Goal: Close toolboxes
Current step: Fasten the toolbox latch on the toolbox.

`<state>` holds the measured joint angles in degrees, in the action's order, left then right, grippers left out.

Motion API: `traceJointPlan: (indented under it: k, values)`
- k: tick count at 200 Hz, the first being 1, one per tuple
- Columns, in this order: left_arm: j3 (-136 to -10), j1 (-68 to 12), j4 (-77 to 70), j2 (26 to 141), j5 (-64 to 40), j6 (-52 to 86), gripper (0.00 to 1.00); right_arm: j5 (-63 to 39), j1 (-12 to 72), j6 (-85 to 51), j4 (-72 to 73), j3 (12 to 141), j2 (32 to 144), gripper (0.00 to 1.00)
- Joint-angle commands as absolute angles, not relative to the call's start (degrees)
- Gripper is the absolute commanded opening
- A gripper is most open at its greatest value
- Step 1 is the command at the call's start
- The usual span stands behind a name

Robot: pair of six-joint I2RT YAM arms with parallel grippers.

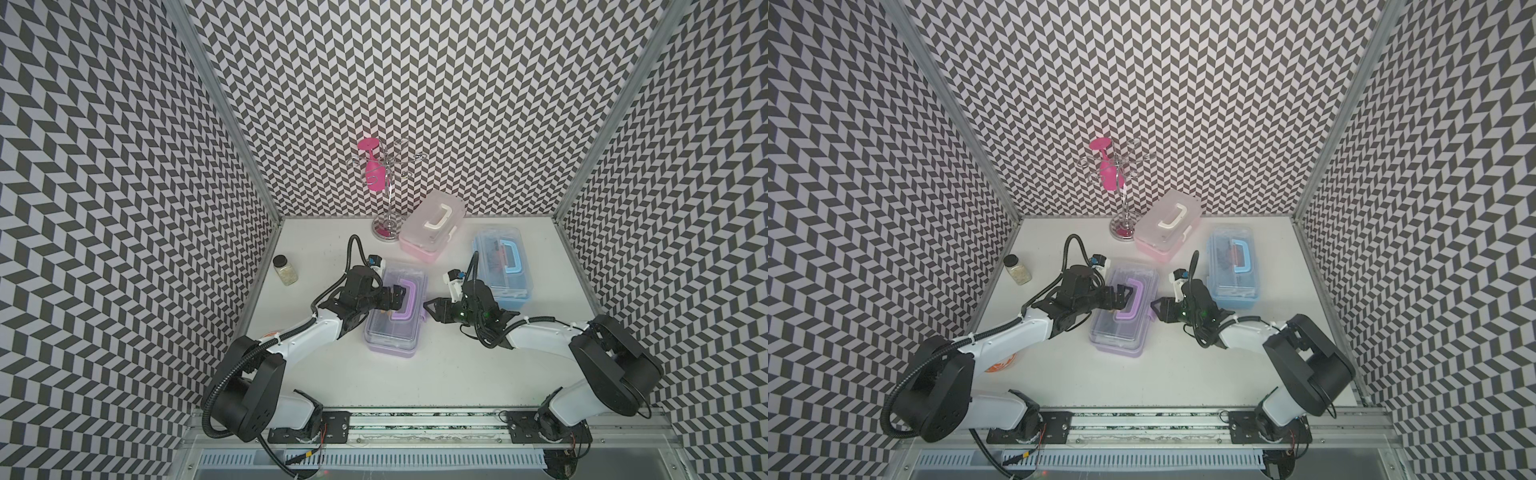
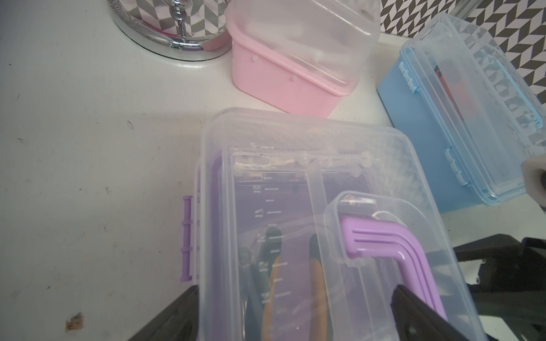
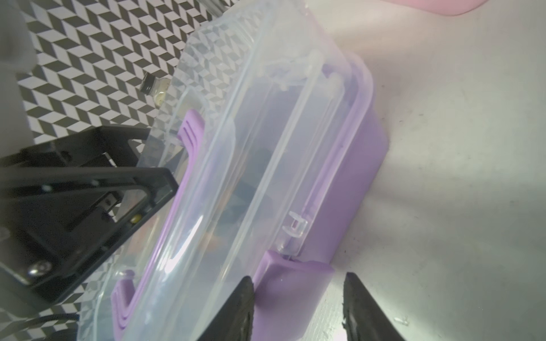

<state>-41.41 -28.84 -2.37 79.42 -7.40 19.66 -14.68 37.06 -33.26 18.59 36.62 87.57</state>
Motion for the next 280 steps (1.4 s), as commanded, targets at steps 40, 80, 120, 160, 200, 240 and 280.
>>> traceJointPlan:
  k: [40,80,120,160,200,240,280]
  values:
    - [-41.6,-29.2,-3.2,80.0,-9.3,20.0,0.99,-3.2,36.8,-28.4,7.2,40.5,82.4,0.53]
    - [-41.7,-29.1,-3.3,80.3,-9.7,20.2,0.99,-3.2,37.4,-27.7,3.9,40.9,86.9,0.53]
    - [-41.7,-29.3,-3.8,80.8,-10.2,20.5,0.99,-5.4,39.2,-27.6,3.8,44.2,92.2,0.53]
    - [-42.1,-29.9,-4.1,81.7,-10.3,20.8,0.99,-6.7,40.7,-26.5,2.1,50.6,95.9,0.53]
    - [-42.6,-31.2,-4.9,83.1,-10.5,21.2,0.99,-8.1,41.9,-25.3,-0.8,56.6,99.0,0.53]
    - [-43.4,-32.4,-6.7,86.4,-12.3,21.9,0.99,-14.0,41.8,-26.9,2.5,57.7,100.3,0.53]
    - [-44.1,-33.0,-6.6,87.5,-12.6,21.8,0.99,-10.7,41.7,-26.2,-0.9,58.9,101.4,0.53]
